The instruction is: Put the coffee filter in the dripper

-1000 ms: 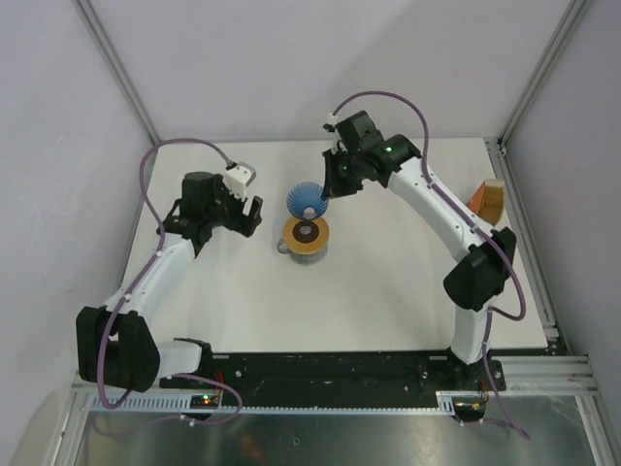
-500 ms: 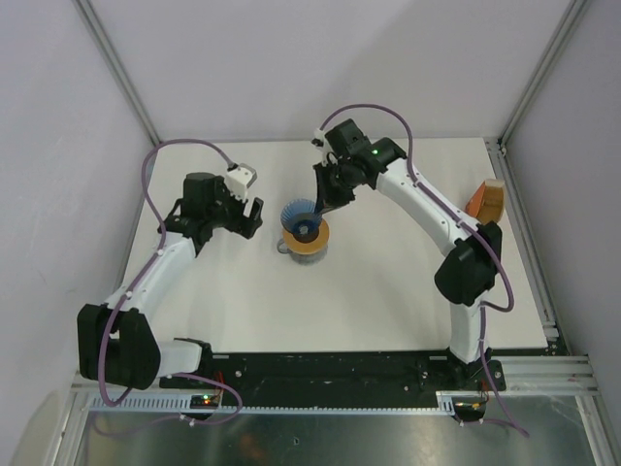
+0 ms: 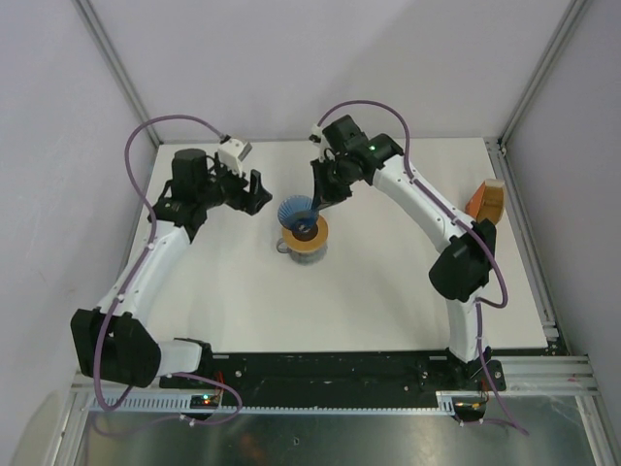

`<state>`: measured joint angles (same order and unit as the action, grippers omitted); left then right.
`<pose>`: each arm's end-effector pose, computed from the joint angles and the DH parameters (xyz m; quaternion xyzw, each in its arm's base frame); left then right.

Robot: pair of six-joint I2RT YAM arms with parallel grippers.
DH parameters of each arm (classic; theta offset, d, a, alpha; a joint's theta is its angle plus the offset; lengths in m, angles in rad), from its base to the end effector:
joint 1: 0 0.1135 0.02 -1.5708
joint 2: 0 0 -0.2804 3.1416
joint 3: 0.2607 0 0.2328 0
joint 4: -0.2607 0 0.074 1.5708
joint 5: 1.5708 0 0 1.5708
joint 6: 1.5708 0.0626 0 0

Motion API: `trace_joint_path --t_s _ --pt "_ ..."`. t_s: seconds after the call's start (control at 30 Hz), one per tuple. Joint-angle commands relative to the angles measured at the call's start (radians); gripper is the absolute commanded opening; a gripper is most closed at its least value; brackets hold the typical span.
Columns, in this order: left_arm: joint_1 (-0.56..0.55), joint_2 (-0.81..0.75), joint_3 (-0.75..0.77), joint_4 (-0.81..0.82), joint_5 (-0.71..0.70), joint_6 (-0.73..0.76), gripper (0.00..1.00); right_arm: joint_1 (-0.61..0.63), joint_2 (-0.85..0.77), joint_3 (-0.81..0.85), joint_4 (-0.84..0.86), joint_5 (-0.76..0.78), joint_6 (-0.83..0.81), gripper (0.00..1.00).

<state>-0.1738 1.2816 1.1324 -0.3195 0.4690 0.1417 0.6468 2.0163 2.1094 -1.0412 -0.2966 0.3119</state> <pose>0.2780 -0.0775 0.3495 0.2503 0.7993 -0.2061 0.5060 0.3379 0.2781 0.3384 -0.2015 0.9208 0.2645 0.2040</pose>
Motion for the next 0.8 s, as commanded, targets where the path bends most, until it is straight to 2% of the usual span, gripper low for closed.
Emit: trace_joint_path --t_s 0.0,0.23,0.47,0.77 --pt "-0.021 0.023 0.056 0.002 0.084 -0.114 0.8 0.0 -0.014 0.067 -0.014 -0.006 -0.013 0.0" --pt "-0.08 0.079 0.086 -0.012 0.049 -0.2 0.74 -0.015 -0.005 0.083 -0.012 0.005 -0.007 0.0" --pt "-0.103 0.101 0.1 -0.014 0.079 -0.236 0.69 -0.016 0.001 0.082 -0.021 0.018 -0.011 0.0" --pt "-0.123 0.128 0.081 -0.027 0.093 -0.256 0.49 -0.016 0.003 0.079 -0.02 0.008 -0.012 0.0"
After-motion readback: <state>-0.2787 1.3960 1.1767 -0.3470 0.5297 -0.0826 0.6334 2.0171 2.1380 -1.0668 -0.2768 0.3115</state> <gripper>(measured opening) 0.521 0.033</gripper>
